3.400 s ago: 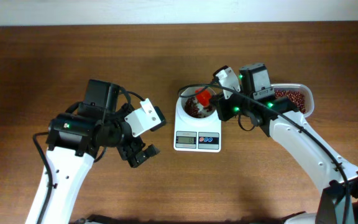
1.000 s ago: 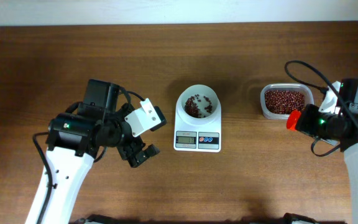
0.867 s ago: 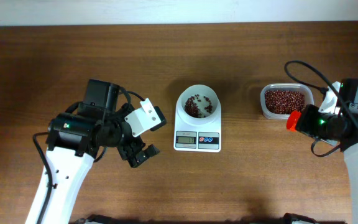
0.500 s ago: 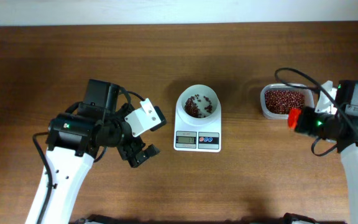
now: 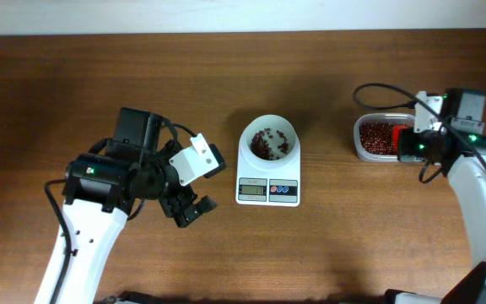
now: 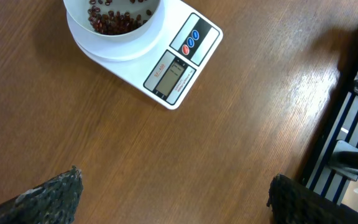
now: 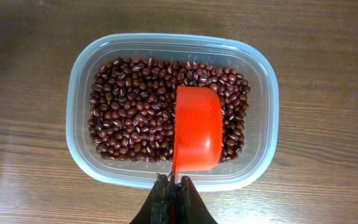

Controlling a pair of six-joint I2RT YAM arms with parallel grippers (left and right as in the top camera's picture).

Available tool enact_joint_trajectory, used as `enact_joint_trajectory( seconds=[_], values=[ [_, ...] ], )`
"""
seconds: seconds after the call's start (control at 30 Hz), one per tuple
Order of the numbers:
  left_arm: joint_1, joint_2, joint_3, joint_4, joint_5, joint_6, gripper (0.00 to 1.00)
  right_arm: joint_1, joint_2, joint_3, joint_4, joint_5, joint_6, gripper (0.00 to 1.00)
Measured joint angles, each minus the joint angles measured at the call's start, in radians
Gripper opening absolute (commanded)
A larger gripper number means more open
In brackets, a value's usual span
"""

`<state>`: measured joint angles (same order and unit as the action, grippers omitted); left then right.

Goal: Scoop and weigh 50g on scale
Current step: 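Scoop beans again from the tub with the right gripper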

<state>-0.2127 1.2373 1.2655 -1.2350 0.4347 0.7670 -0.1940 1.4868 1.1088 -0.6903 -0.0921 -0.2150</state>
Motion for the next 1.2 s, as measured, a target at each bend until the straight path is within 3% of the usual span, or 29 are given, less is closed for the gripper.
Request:
enact_joint_trajectory(
  seconds=[0.17, 0.3, 0.5, 0.87, 1.2],
  values=[
    [0.000, 0.000, 0.000, 0.000, 0.000, 0.000, 0.99, 0.237, 0.000, 0.001, 0.000, 0.347, -0.006, 0.04],
    [0.000, 0.000, 0.000, 0.000, 0.000, 0.000, 0.99, 0.250, 0.000, 0.001, 0.024, 0.437, -0.006, 0.04],
    [0.000, 0.000, 0.000, 0.000, 0.000, 0.000, 0.99, 0.250, 0.101, 0.002, 0.044, 0.486, -0.007, 0.04],
    [0.000, 0.000, 0.000, 0.000, 0.000, 0.000, 0.99, 0.212, 0.123, 0.002, 0.087, 0.503, -0.011, 0.04],
    [0.000, 0.000, 0.000, 0.000, 0.000, 0.000, 0.99, 0.196, 0.155, 0.004, 0.089, 0.333, 0.040, 0.04]
  ],
)
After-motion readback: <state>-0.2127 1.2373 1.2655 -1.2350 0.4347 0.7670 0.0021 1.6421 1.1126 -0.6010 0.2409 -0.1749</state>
